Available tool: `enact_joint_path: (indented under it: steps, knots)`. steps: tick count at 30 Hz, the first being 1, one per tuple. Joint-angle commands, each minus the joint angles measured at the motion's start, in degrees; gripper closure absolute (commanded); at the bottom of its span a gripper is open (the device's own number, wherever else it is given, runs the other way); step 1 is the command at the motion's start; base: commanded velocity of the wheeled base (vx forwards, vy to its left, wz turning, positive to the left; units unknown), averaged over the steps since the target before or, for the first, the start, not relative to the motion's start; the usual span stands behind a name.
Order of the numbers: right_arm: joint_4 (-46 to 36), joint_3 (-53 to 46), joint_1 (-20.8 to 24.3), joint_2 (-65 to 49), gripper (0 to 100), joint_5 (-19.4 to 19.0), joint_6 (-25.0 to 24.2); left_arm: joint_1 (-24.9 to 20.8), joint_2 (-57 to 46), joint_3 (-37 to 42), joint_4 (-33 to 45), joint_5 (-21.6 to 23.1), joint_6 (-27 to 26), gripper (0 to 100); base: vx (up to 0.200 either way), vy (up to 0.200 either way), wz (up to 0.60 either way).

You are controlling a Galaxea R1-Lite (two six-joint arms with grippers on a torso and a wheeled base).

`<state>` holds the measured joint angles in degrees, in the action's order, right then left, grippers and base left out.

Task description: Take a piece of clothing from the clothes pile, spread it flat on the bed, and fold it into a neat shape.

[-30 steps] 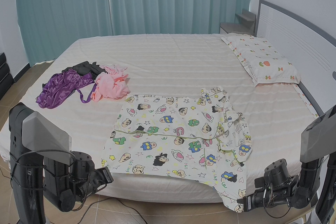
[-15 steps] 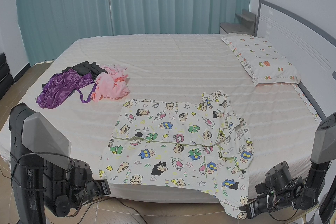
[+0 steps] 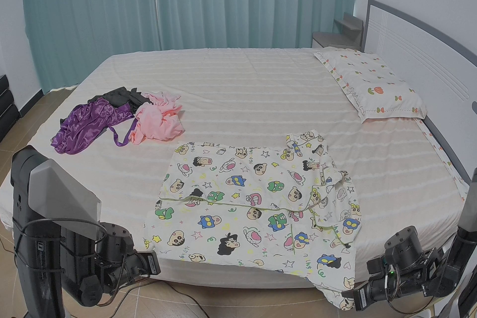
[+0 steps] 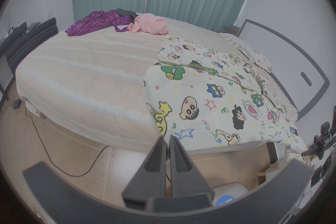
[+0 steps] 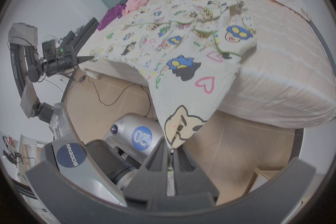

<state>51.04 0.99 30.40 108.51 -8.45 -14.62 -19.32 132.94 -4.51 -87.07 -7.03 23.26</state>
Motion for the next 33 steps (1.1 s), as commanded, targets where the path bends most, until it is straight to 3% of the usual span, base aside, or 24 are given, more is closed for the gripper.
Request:
enact_joint_path:
  steps: [1, 9, 13, 19, 33]
  knots:
    - [0.5, -1.0, -1.9, -6.1, 100, -1.7, -0.8, 0.9, -6.6, -5.2, 6.8, -0.1, 0.2, 100, 0.000, 0.000, 0.00]
    - [1.0, 1.3, -4.4, -6.7, 100, -2.5, -3.5, 1.2, -18.2, -19.8, 38.5, 0.1, 7.2, 100, 0.000, 0.000, 0.00]
    - [2.7, 2.2, -4.7, -6.8, 100, -2.4, -4.0, 1.4, -18.6, -25.4, 47.6, 0.4, 8.8, 100, 0.000, 0.000, 0.00]
    - [4.4, 0.9, -5.2, -6.8, 100, -1.9, -4.2, 2.1, -18.6, -35.3, 69.9, 1.1, 13.7, 100, 0.000, 0.000, 0.00]
    - [4.5, -0.4, -5.2, -6.6, 100, -1.9, -3.4, 3.3, -17.5, -39.4, 77.2, 5.1, 16.0, 100, 0.000, 0.000, 0.00]
